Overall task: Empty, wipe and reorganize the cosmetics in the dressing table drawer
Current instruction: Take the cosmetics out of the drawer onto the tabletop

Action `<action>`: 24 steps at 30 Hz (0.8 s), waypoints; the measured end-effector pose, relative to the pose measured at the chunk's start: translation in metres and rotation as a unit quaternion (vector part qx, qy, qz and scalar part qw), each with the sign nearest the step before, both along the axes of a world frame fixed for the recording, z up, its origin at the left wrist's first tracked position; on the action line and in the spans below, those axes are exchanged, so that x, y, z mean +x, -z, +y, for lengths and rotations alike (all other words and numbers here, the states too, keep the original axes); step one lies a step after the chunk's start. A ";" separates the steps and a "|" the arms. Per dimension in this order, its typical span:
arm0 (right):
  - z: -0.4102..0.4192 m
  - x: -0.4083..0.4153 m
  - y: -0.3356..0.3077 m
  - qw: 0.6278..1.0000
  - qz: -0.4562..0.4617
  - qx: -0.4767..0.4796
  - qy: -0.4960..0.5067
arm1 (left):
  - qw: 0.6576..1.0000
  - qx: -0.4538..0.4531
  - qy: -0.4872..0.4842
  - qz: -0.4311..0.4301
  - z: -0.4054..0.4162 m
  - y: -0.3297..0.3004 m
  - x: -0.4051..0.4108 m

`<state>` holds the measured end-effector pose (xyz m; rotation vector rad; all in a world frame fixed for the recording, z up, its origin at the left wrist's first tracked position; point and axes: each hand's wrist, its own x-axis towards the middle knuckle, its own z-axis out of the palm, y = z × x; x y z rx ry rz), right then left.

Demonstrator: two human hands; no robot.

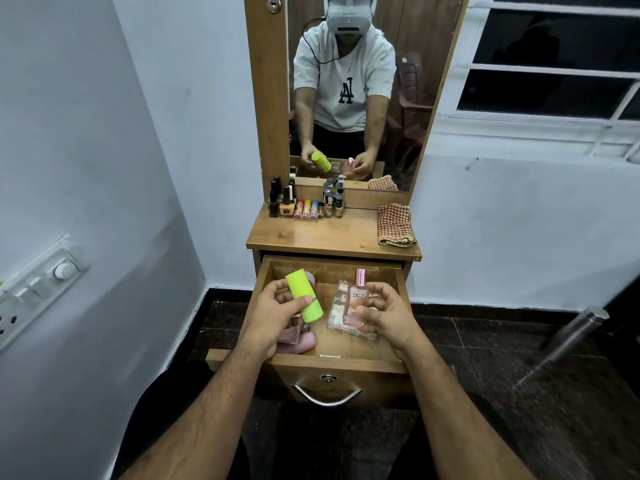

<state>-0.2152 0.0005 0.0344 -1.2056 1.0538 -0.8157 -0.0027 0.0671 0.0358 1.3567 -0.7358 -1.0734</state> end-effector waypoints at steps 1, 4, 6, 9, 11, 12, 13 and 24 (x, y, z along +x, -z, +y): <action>0.001 0.000 -0.002 1.000 0.001 -0.013 0.005 | 1.000 -0.001 0.005 -0.015 -0.001 0.000 0.000; 0.006 0.003 -0.008 0.996 0.041 -0.080 0.012 | 0.998 -0.015 0.016 -0.056 -0.003 -0.004 -0.002; 0.009 0.004 -0.010 0.989 0.072 -0.126 0.002 | 0.997 -0.023 0.016 -0.076 -0.006 -0.007 -0.003; 0.013 0.005 -0.014 0.982 0.102 -0.161 -0.017 | 0.995 -0.030 0.023 -0.095 -0.012 -0.012 -0.002; 0.014 0.005 -0.016 0.975 0.133 -0.179 -0.025 | 0.994 -0.030 0.027 -0.103 -0.015 -0.015 -0.001; 0.015 0.006 -0.017 0.972 0.145 -0.184 -0.025 | 0.993 -0.030 0.028 -0.107 -0.016 -0.016 -0.001; 0.014 0.006 -0.017 0.971 0.152 -0.185 -0.021 | 0.993 -0.031 0.028 -0.109 -0.017 -0.018 -0.001; -0.025 0.013 -0.020 0.947 0.213 -0.236 0.051 | 0.992 -0.057 0.023 -0.110 -0.061 -0.048 -0.005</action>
